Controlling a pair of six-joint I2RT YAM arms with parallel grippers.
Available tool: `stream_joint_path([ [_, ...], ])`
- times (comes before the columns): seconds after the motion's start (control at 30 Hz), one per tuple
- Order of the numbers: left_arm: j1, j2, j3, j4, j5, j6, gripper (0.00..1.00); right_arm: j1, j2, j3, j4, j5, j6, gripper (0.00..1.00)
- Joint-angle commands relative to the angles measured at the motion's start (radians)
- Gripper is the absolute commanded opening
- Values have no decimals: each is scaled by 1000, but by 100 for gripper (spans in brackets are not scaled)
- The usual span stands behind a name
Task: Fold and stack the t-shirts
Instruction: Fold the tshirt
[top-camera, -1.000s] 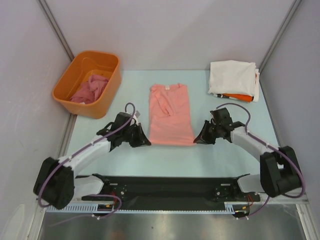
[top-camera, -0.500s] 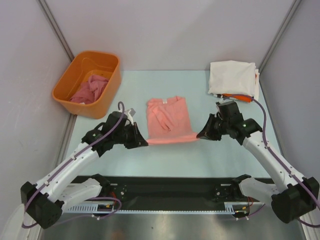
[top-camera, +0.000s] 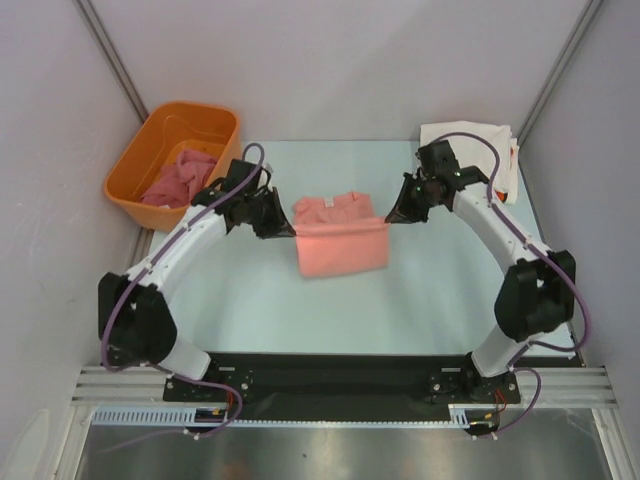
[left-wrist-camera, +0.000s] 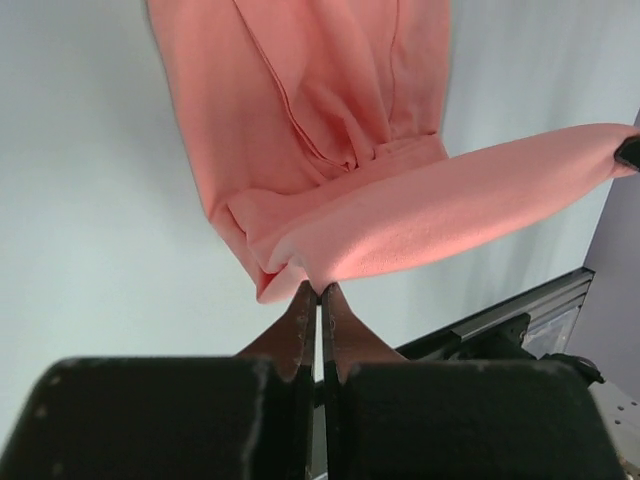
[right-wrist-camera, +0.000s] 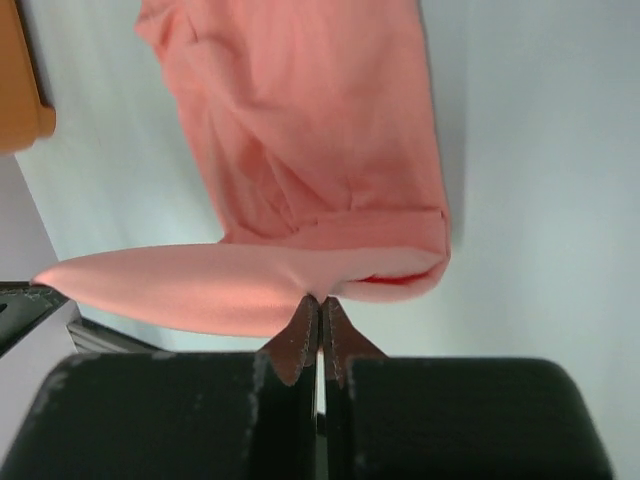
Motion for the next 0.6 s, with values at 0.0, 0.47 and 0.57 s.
stream_joint_path([
  [0.0,49,121,149,-36,-13,92,1,-37,129,180,-11,21,-63,0],
  [0.47,146,549,531,-104,-16,133,3,-83,588,617,-74,-71,-98,0],
  [0.57,152,631,610,-123,-19,139,4,-85,660,685,-86,-72,-98,0],
])
